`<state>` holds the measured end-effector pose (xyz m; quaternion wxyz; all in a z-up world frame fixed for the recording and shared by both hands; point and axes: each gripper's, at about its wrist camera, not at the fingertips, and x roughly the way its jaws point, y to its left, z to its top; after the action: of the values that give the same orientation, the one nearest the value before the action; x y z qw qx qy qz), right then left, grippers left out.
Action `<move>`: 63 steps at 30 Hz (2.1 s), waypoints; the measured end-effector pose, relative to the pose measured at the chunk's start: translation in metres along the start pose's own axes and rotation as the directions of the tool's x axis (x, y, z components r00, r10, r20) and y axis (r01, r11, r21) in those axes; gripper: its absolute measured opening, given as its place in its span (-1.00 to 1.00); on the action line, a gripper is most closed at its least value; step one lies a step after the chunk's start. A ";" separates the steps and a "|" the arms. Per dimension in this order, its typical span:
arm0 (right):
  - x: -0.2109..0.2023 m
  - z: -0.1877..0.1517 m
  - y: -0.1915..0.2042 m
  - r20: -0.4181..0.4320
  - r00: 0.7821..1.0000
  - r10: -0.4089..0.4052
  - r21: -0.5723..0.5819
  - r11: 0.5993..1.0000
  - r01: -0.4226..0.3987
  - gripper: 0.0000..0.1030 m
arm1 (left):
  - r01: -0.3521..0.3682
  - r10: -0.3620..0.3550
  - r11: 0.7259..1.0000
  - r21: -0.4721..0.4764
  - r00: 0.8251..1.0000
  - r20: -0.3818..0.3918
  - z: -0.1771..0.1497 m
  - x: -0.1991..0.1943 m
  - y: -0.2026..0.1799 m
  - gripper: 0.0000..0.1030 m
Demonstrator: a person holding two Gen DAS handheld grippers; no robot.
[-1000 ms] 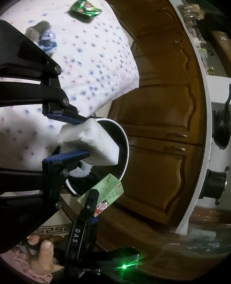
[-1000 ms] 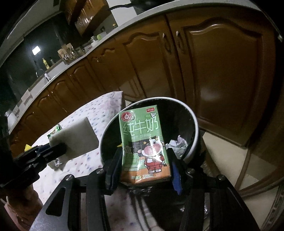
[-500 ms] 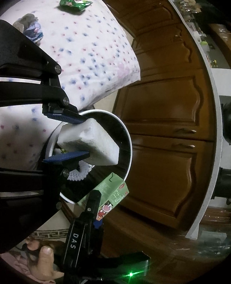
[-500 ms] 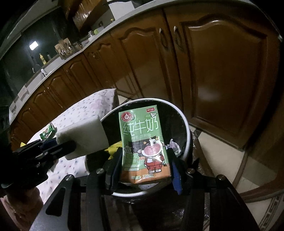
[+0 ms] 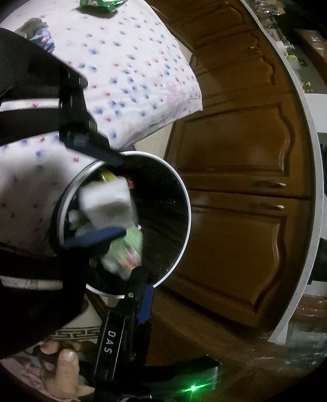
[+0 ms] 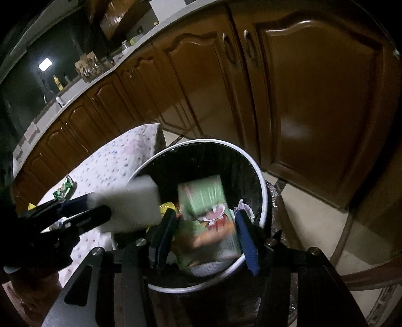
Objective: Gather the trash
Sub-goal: 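Carry the sponge block and milk carton over the white bin and open both tools, then move both open tools back toward the green can and crumpled paper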
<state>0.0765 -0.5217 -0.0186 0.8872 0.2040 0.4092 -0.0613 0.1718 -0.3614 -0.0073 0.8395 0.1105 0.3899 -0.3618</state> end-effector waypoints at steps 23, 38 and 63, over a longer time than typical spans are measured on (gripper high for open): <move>-0.019 -0.058 0.100 0.054 0.978 0.202 -0.007 0.979 -0.202 0.59 | -0.044 0.078 0.959 -0.281 0.991 0.112 -0.094 -0.111 0.107 0.20; 0.032 -0.096 0.188 -0.113 0.946 0.303 -0.072 0.948 -0.311 0.60 | -0.151 0.209 0.857 -0.492 0.976 0.064 -0.157 -0.142 0.203 0.22; 0.100 -0.068 0.243 -0.172 0.898 0.405 0.064 0.914 -0.400 0.61 | -0.214 0.277 0.639 -0.739 0.960 -0.039 -0.128 -0.115 0.328 0.37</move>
<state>0.1615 -0.2666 -0.0579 0.8367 0.3009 0.4367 0.1366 0.2760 -0.0071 -0.0408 0.8682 -0.1991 0.4504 -0.0606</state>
